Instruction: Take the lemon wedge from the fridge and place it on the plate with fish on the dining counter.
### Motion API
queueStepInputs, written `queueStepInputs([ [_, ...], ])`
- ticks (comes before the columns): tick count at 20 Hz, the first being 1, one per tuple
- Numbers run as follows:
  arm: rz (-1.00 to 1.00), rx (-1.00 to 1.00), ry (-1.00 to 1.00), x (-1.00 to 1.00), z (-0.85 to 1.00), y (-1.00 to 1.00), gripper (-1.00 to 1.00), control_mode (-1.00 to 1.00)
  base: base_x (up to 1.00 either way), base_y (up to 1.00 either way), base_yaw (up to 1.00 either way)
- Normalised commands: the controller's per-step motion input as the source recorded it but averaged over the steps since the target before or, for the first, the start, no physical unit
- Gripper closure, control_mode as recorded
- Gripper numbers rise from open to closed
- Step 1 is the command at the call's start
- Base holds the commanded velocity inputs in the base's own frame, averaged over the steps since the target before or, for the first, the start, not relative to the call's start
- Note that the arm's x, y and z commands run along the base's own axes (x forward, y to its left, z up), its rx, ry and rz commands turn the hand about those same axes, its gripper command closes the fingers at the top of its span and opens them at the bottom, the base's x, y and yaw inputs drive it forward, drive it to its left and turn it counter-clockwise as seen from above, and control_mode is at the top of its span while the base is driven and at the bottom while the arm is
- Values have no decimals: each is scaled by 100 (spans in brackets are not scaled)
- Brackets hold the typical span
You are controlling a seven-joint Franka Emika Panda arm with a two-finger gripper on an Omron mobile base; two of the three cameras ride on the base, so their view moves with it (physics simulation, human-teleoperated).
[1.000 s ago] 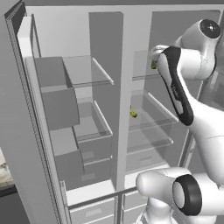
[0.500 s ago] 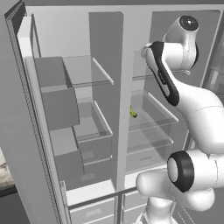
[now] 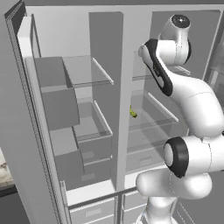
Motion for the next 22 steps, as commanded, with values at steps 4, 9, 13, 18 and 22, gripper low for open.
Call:
queueStepInputs([
  [4,0,0,0,22,-3,0,-100,-100,0,0,0],
  [9,0,-2,0,37,-13,0,-100,-100,0,0,0],
  [13,0,-1,2,34,-17,-1,-100,-100,0,0,0],
  [18,0,0,4,18,-19,-11,-100,-100,0,0,0],
  [22,0,0,1,31,-5,-10,-100,-100,0,0,0],
])
